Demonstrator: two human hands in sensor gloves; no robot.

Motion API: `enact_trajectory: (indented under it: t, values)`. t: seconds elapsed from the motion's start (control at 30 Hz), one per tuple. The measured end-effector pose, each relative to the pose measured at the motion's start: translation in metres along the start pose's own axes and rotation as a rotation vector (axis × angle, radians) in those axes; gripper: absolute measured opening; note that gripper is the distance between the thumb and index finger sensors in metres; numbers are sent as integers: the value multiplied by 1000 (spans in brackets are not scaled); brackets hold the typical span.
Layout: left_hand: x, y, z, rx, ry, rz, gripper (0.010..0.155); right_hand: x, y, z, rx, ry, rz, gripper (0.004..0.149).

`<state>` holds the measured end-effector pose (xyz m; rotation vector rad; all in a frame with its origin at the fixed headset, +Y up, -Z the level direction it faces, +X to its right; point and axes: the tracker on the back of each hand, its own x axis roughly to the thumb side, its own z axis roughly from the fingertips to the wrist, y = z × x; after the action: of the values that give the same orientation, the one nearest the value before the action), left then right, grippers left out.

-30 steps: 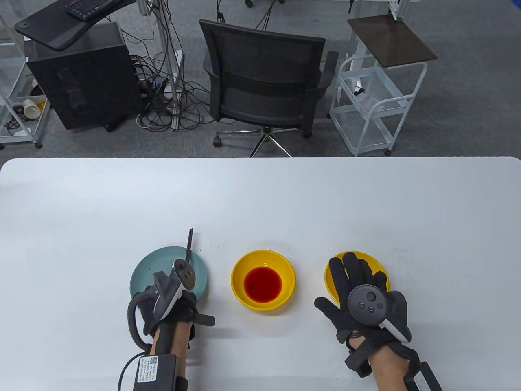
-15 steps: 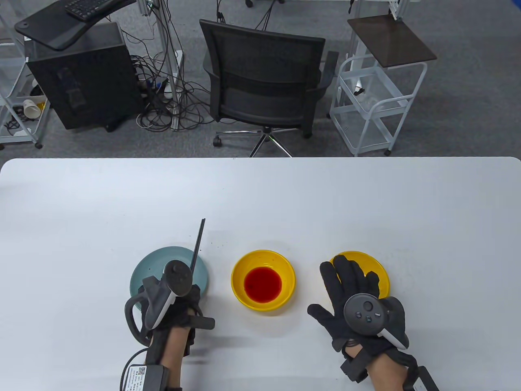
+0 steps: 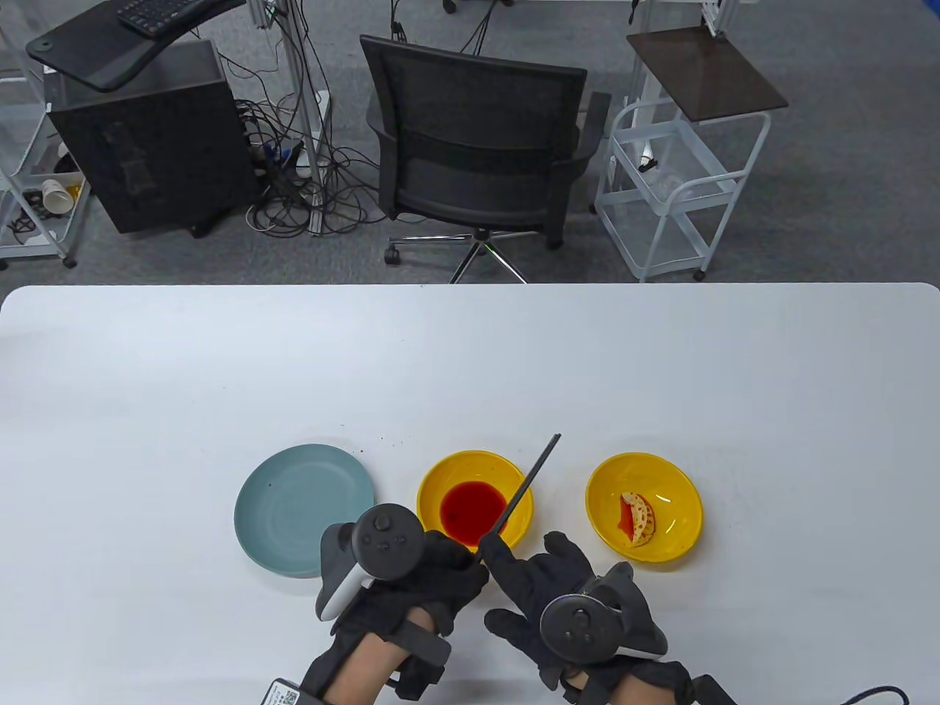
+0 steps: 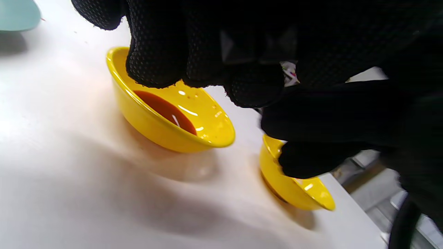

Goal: Dip chopsticks into soy sauce and dot onto dumpling

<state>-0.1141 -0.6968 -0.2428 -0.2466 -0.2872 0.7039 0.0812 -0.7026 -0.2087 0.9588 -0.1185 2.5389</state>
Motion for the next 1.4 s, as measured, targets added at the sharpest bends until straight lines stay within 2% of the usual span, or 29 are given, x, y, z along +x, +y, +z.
enact_trajectory:
  t: [0.1, 0.23, 0.33, 0.4, 0.53, 0.6, 0.73, 0.8, 0.93, 1.1, 1.2, 1.4]
  values:
    - [6, -6, 2, -48, -48, 7, 51, -2, 5, -1, 30, 17, 43, 86]
    - [13, -10, 5, -40, -88, -18, 51, -4, 2, 0, 45, 26, 32, 81]
    - [12, -5, 7, -13, -126, 42, 55, -5, -7, 2, -10, 47, 36, 79]
    - [7, 2, 7, 18, -175, 80, 62, -8, -17, 5, -81, 95, 66, 70]
    - [-22, 25, 6, 178, -85, 14, 66, -17, -33, 10, -191, 158, 46, 66]
    - [-43, 39, 6, 289, -2, -79, 67, -22, -42, 13, -253, 174, -5, 66]
    - [-67, 61, 11, 485, 67, -236, 69, -25, -52, 19, -322, 171, -72, 61]
    - [-75, 66, 11, 517, 122, -311, 72, -28, -55, 20, -341, 184, -98, 58]
    - [-90, 61, 4, 412, 225, -399, 73, -35, -57, 23, -368, 191, -200, 51]
    - [-82, 52, -1, 382, 201, -406, 73, -46, -55, 25, -380, 187, -366, 49]
    - [-75, 47, -3, 373, 179, -406, 73, -51, -49, 24, -353, 198, -421, 52]
    - [-75, 42, -8, 330, 190, -443, 73, -51, -24, 13, -238, 199, -450, 55]
